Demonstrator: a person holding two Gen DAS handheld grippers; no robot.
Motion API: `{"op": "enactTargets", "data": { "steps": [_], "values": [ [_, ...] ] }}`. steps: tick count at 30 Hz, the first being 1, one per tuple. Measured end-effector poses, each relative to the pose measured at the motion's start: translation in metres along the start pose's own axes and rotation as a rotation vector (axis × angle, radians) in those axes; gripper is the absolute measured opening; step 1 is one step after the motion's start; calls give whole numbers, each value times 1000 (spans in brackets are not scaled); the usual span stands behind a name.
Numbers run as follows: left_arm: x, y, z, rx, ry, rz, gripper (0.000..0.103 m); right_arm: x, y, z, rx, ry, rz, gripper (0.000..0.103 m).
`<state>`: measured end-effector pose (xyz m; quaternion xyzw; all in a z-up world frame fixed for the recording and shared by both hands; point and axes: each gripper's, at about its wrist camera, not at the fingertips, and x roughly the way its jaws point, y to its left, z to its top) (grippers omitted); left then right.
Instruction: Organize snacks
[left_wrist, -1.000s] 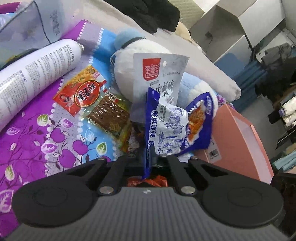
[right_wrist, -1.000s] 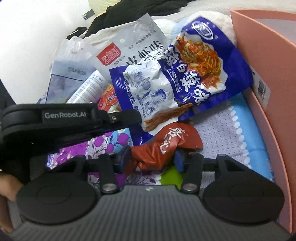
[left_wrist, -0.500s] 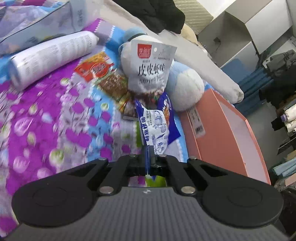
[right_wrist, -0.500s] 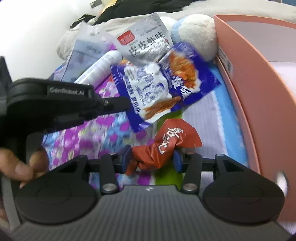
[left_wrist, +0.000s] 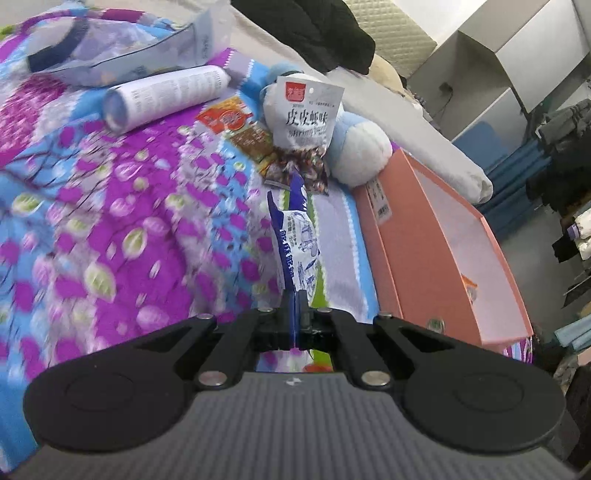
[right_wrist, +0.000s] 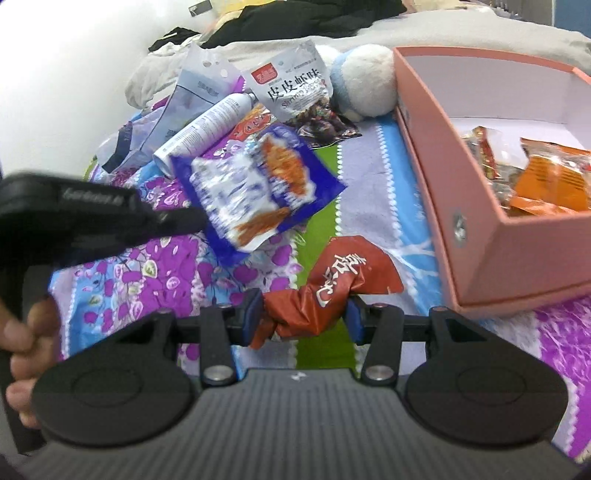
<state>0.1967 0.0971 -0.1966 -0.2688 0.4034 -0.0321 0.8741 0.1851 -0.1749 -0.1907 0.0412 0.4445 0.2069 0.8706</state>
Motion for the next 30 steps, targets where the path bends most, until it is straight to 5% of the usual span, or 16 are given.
{"op": "enactTargets", "data": {
  "steps": [11,22,25,27,30],
  "values": [
    [-36,0,-61,-7,65,63,0,-18,-16,-31,-9,-20,-66,49],
    [-29,-10,-65,35,171,102,6,-5,-42,-40,73,-9,-82,50],
    [-33,-11,-65,45,184,134,37,-5,-45,-39,99,-16,-75,51],
    [-39,-11,-65,60,173,163,65,-4,-48,-39,137,-20,-76,62],
    [-48,-11,-60,81,151,197,75,-1,-52,-40,196,-24,-59,66]
  ]
}}
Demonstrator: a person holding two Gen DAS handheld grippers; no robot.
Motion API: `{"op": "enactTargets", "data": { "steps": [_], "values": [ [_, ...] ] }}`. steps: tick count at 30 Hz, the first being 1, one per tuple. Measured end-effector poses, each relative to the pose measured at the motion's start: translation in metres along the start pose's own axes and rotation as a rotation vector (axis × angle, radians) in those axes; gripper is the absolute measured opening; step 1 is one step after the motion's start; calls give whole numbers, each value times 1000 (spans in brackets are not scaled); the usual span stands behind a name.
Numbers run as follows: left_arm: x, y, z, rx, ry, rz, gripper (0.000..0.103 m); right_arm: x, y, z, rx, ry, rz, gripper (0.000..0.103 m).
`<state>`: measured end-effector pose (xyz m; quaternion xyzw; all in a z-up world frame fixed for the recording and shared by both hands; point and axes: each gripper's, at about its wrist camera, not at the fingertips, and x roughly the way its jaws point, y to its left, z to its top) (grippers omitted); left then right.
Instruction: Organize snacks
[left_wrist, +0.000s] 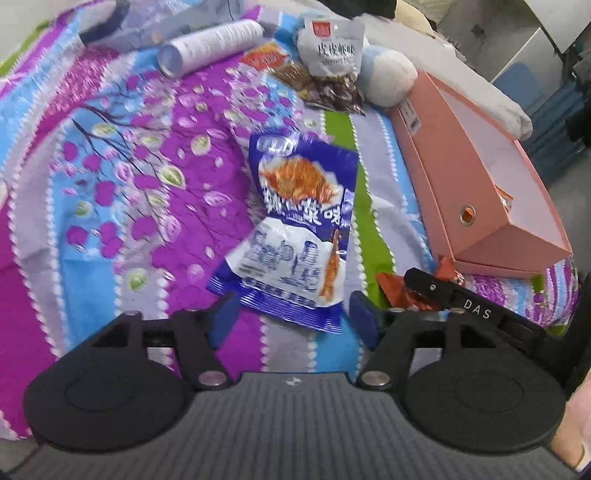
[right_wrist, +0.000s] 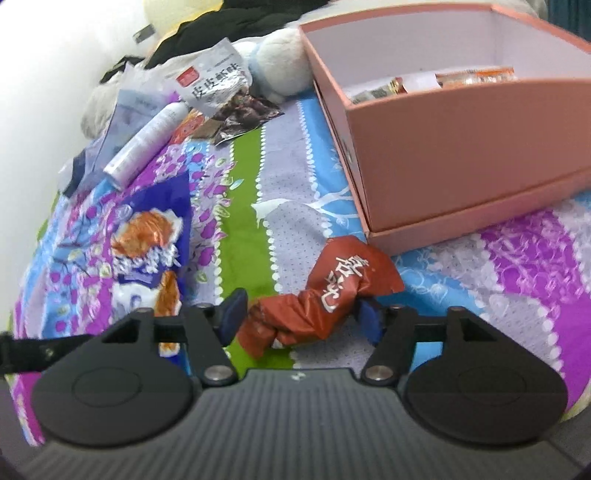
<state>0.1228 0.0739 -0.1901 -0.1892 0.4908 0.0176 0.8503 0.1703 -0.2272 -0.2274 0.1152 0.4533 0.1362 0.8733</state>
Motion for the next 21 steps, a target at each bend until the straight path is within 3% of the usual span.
{"op": "enactTargets", "data": {
  "steps": [6,8,16,21],
  "values": [
    [-7,0,10,14,-50,22,86,8,-1,-1,62,-11,5,66],
    [-4,0,13,10,-57,26,88,9,1,-1,62,-14,-6,58],
    [18,-13,29,49,-28,37,89,6,1,8,-1,-8,-12,53],
    [32,-20,38,64,-3,46,90,2,2,12,-102,17,-33,53]
  ]
}}
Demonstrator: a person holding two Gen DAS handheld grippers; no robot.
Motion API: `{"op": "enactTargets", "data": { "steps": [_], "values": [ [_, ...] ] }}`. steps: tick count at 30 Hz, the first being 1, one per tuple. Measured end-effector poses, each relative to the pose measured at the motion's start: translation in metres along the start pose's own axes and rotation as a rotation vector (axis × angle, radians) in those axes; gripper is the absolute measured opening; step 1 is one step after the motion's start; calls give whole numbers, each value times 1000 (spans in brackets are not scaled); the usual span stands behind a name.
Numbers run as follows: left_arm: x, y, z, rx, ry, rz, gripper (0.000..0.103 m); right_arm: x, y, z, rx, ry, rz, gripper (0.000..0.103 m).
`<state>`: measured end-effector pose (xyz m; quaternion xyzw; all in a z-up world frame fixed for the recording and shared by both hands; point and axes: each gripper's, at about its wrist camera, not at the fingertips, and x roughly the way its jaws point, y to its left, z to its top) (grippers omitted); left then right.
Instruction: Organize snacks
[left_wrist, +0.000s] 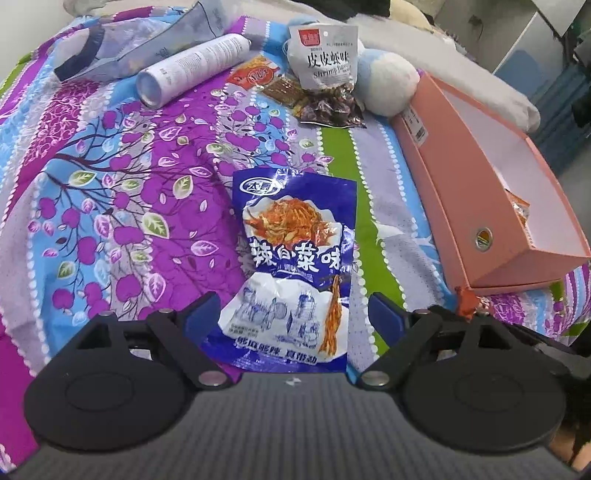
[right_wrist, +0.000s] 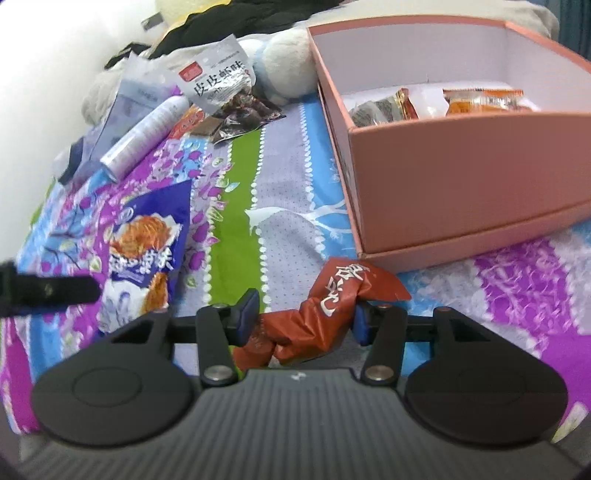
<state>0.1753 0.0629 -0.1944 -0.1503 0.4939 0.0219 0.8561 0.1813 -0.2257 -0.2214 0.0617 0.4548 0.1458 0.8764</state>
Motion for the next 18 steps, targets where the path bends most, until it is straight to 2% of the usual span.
{"op": "enactTargets", "data": {
  "steps": [4,10,18],
  "values": [
    [12,-6,7,27,12,25,92,1,-1,-2,-42,4,1,53],
    [32,-15,15,61,26,41,94,3,-3,-3,-30,9,14,53],
    [70,-26,4,155,110,132,95,5,-2,-4,-37,7,13,53]
  ]
}}
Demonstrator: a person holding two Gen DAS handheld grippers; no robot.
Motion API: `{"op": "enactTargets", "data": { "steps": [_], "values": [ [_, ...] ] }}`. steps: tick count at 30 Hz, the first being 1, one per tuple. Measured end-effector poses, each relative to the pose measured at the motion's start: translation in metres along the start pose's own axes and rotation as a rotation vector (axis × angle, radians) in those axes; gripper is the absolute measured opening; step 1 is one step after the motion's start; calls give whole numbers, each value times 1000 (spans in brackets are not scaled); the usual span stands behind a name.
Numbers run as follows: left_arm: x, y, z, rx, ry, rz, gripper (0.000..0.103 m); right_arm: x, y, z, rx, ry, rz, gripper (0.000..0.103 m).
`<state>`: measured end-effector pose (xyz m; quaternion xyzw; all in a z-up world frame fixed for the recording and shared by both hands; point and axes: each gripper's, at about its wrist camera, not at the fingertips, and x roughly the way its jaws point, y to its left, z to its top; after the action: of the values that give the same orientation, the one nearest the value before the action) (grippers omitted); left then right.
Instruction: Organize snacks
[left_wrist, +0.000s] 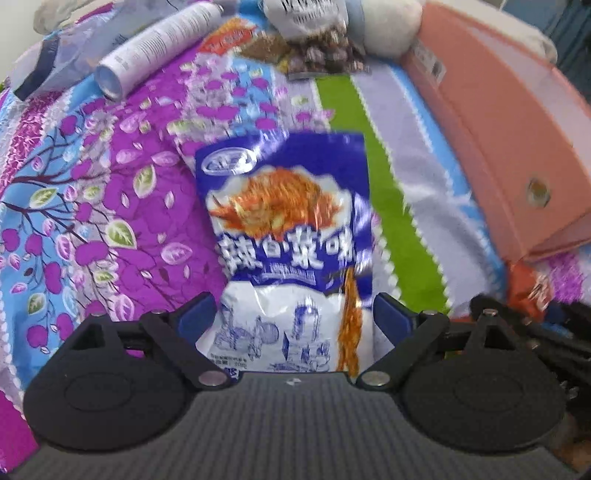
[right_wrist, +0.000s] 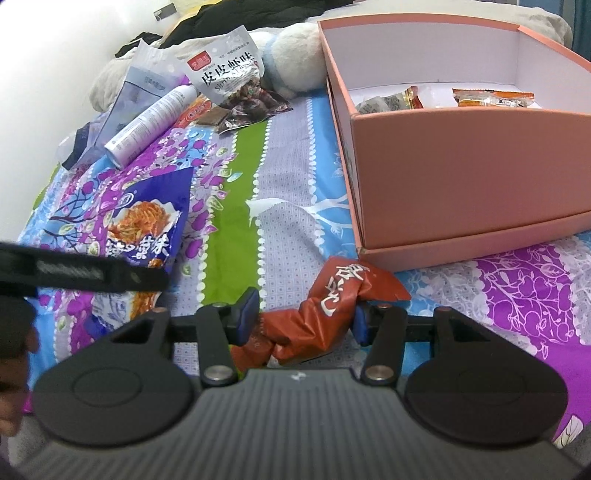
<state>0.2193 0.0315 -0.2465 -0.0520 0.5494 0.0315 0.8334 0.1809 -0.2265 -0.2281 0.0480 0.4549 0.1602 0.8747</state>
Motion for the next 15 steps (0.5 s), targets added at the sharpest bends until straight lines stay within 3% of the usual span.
{"op": "enactTargets", "data": {
  "steps": [2,7,12,15],
  "values": [
    [7,-2,-4,20,9,34,95,1,0,0,-5,0,-2,53],
    [6,-2,-7,10,-14,35,92,1,0,1,-3,2,3,54],
    [-3,-1,-8,16,-43,48,72,-3,4,2,-24,-5,14,53],
    [-13,0,-10,15,-64,44,66,-7,9,1,-45,-12,17,53]
  ]
}}
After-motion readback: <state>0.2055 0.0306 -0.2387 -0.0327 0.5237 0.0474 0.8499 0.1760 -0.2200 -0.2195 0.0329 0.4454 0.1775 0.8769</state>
